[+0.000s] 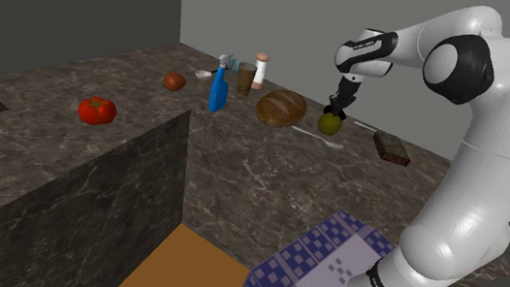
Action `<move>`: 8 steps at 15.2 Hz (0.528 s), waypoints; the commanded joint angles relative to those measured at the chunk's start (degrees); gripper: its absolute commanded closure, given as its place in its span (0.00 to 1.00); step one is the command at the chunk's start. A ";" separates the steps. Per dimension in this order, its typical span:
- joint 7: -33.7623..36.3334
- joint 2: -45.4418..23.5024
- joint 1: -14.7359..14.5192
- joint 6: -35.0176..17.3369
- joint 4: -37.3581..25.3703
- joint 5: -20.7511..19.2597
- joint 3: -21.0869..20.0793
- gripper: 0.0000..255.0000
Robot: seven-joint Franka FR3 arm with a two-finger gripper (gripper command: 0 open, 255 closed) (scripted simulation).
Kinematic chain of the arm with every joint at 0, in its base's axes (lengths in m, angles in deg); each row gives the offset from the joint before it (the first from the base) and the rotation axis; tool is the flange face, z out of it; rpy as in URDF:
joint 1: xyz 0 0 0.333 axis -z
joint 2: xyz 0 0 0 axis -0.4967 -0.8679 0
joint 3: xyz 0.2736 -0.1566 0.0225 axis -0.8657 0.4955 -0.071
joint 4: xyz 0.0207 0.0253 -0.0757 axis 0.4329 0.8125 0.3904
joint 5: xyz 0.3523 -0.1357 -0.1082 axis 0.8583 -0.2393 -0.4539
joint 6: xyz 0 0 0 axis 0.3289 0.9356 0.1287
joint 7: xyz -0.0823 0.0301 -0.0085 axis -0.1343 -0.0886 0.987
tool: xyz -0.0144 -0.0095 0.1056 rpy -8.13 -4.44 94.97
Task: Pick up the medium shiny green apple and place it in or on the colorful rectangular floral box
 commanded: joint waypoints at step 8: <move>0.46 2.08 -0.25 5.88 -3.94 -0.92 0.31 1.00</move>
